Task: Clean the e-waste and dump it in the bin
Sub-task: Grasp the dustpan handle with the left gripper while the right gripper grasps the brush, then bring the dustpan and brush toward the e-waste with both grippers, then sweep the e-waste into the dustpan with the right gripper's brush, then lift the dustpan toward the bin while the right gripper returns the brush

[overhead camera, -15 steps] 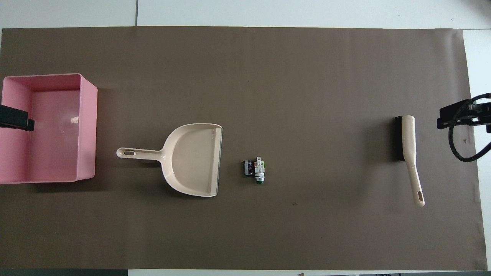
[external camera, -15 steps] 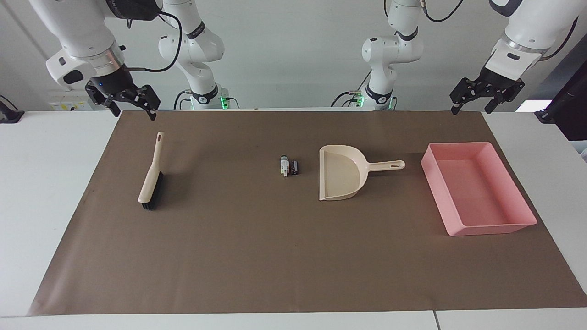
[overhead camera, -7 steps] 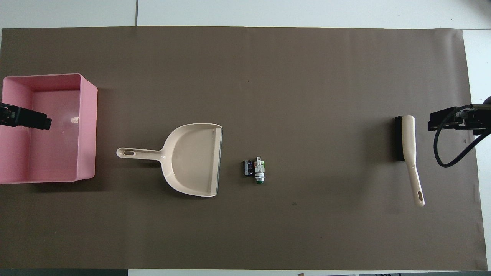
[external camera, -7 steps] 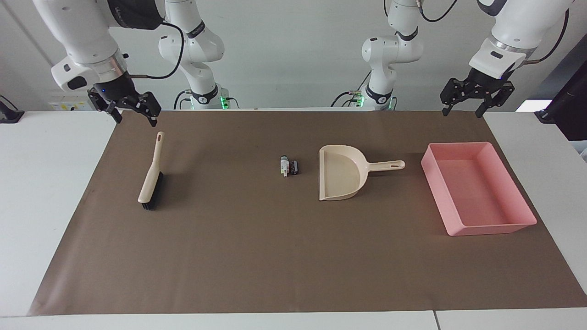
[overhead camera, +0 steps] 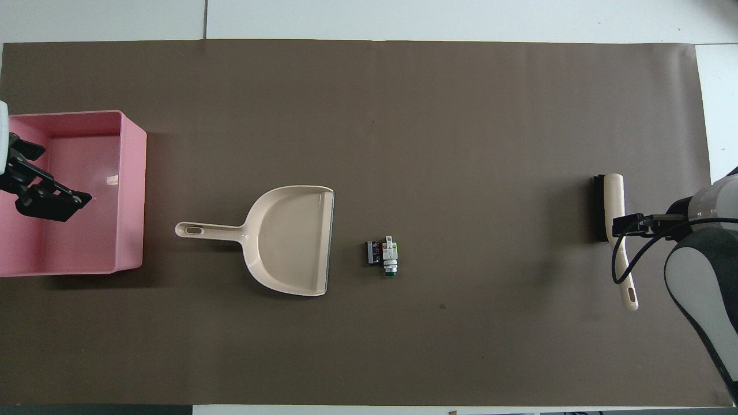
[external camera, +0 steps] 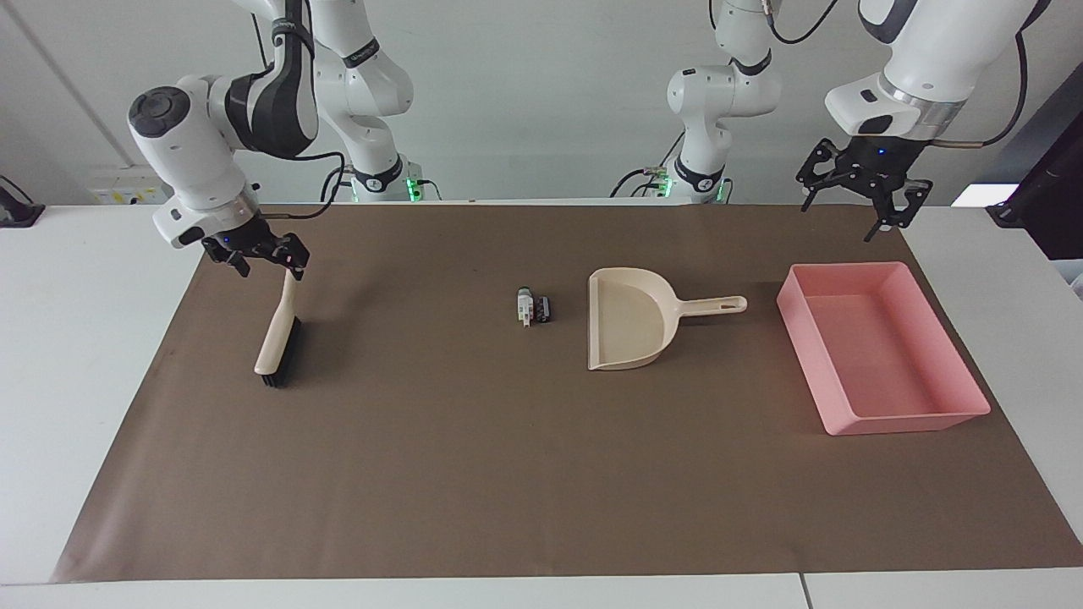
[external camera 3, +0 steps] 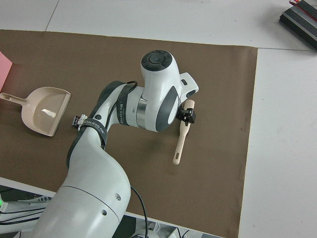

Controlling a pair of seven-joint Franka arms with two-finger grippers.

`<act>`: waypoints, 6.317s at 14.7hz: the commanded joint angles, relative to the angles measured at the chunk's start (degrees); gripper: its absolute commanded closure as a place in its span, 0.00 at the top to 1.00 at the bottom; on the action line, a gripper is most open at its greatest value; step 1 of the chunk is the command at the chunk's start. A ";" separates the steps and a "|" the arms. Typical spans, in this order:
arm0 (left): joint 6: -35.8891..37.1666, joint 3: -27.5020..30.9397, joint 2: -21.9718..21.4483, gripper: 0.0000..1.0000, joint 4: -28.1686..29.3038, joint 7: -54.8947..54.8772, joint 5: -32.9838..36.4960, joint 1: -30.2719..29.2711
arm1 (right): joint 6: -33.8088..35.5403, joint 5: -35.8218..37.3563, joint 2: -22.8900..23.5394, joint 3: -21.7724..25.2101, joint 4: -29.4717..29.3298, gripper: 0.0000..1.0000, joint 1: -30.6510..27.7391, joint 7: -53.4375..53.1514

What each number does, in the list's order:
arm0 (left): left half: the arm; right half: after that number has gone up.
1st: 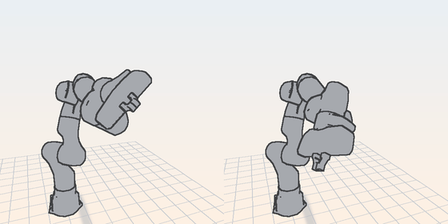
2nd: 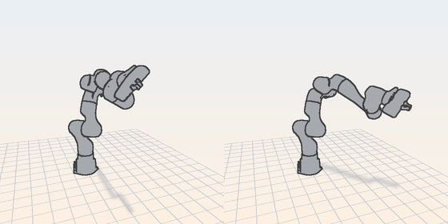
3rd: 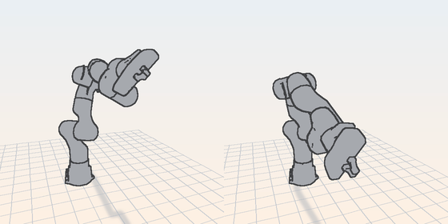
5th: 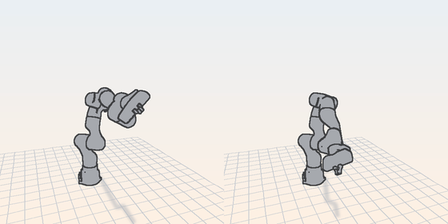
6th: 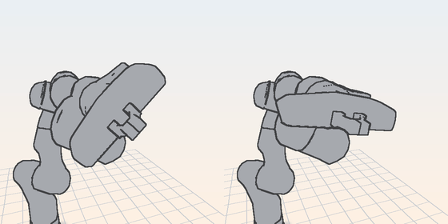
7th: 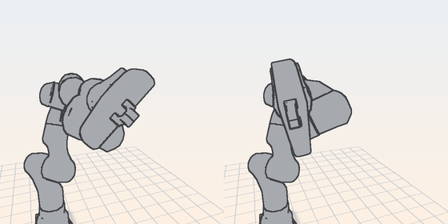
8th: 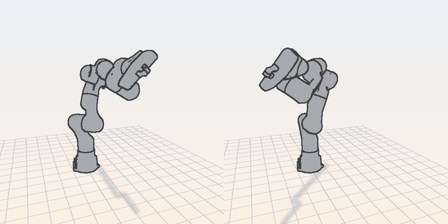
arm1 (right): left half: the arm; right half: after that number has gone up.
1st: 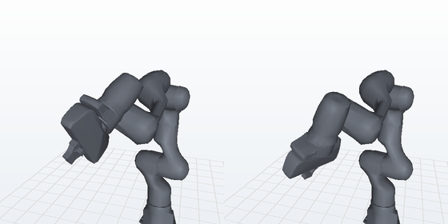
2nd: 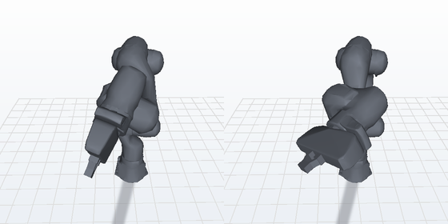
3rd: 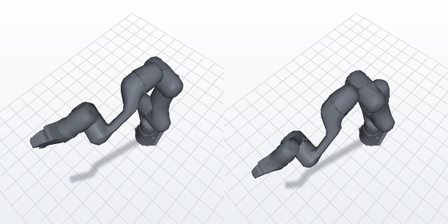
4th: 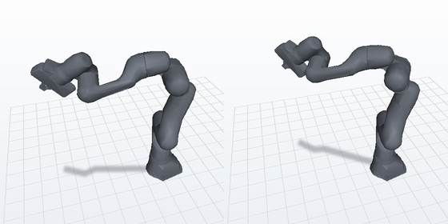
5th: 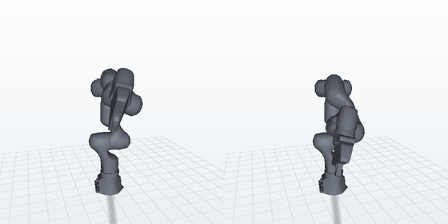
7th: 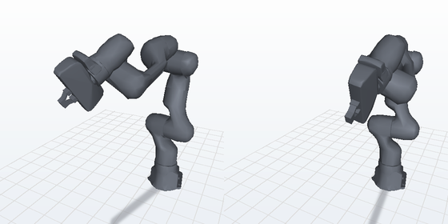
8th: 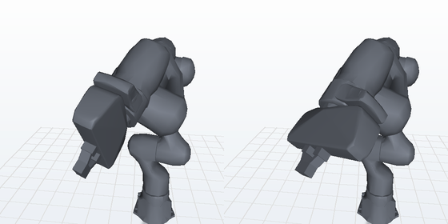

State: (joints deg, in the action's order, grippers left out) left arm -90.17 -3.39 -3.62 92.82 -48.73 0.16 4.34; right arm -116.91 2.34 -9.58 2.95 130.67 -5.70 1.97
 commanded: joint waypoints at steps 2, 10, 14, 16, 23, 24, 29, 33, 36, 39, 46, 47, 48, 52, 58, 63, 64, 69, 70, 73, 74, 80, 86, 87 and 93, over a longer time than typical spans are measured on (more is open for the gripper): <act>-1.32 -0.04 -1.74 0.98 5.26 -19.25 0.10 2.69 | -7.43 -0.94 -1.67 -0.22 9.06 1.00 -5.01 5.76; -12.90 -0.13 -1.21 0.96 21.33 -17.46 11.25 14.02 | -12.02 -1.02 -1.41 -0.31 12.77 1.00 -4.06 1.80; -21.17 -0.22 1.49 0.96 29.09 -10.34 17.75 17.71 | -11.32 -1.02 -1.23 -0.31 13.39 0.97 -4.50 2.77; -21.88 -0.22 3.44 0.96 29.79 -6.83 18.30 19.65 | -11.23 -1.02 -1.32 -0.31 13.39 0.89 -4.32 2.77; -29.36 -0.22 4.67 0.95 35.24 -2.34 24.71 20.36 | -9.57 -1.02 -1.41 -0.31 13.13 0.31 -4.24 5.93; -29.79 -0.22 5.63 0.95 35.24 -1.99 25.06 20.45 | -9.13 -1.02 -1.32 -0.31 12.78 0.08 -4.06 6.02; -29.53 -0.22 6.26 0.89 35.33 -1.98 25.33 21.15 | -3.16 -0.94 -0.27 -1.10 7.69 0.00 -3.80 6.02; -28.75 -0.31 6.26 0.44 35.24 0.03 25.33 21.50 | 6.69 -0.94 -0.44 -2.25 -0.13 0.00 4.79 2.19; -29.27 -0.31 6.26 0.20 35.24 1.27 25.33 21.85 | 6.96 -0.94 -0.35 -2.33 -0.94 0.00 13.93 -8.01; -28.66 -0.31 6.17 0.00 34.10 2.32 25.24 21.77 | 7.75 -0.94 -0.70 -2.42 -0.94 0.00 22.72 -19.07; -21.46 -0.48 6.35 0.00 28.21 0.21 24.54 22.03 | 5.12 -2.94 2.81 -2.60 -0.85 0.00 39.79 -33.26; -19.88 -0.57 6.35 0.00 27.86 0.39 24.19 22.73 | 4.68 -4.17 3.42 -2.60 -0.85 0.00 40.75 -33.26; -17.43 -0.48 6.43 0.00 27.16 0.74 22.97 23.43 | 4.59 -4.45 3.60 -2.60 -0.85 0.00 41.46 -33.09; -15.74 -0.39 7.75 0.00 26.72 1.09 22.87 26.76 | 1.79 -6.12 4.92 -2.60 -0.76 0.00 45.50 -33.26; -15.30 -0.39 10.91 0.00 26.80 6.45 23.66 32.31 | -0.24 -6.12 6.50 -2.68 0.12 0.00 47.00 -33.17; -14.42 -0.39 11.01 0.00 27.15 7.42 24.45 32.84 | -3.05 -6.29 8.87 -3.03 0.12 0.00 48.94 -33.61; -14.42 -0.39 10.92 0.00 27.42 7.51 24.45 32.84 | -4.27 -6.91 9.49 -3.21 0.03 0.00 50.07 -33.35; -15.29 -0.48 10.48 0.00 28.56 9.09 24.45 33.72 | -6.39 -20.41 12.65 -3.30 -4.63 0.00 52.10 -25.12; -15.47 -0.48 10.30 0.00 28.74 9.18 24.45 33.63 | -8.14 -24.97 12.74 -3.30 -4.72 0.00 52.10 -21.78; -18.44 -0.57 10.04 0.00 30.14 9.00 24.36 32.50 | -10.53 -31.25 13.27 -3.30 -4.72 0.00 52.37 -18.85; -20.20 -0.57 9.95 0.00 30.40 8.83 24.36 31.71 | -10.53 -31.26 13.27 -3.30 -4.98 0.00 52.37 -18.76; -29.79 -0.83 8.73 0.00 33.22 7.34 23.75 27.75 | -8.34 -29.77 11.61 -3.13 -5.16 0.00 52.63 -20.69; -31.37 -0.83 7.67 0.00 33.40 -0.57 19.44 25.72 | -2.10 -24.67 3.27 -2.60 -5.33 0.00 49.56 -30.79; -31.99 -0.83 7.67 0.00 33.40 -0.75 18.40 25.72 | -0.61 -23.80 1.42 -2.60 -5.33 0.00 48.16 -31.76; -30.07 -0.57 3.98 0.00 32.87 -7.59 13.91 23.53 | 13.98 -9.83 -6.33 -2.42 -4.90 0.00 29.81 -26.18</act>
State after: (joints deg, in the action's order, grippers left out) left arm -120.77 -4.01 4.21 124.60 -51.84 16.35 29.22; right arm -104.83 -10.77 -14.77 0.98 124.54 29.07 -27.85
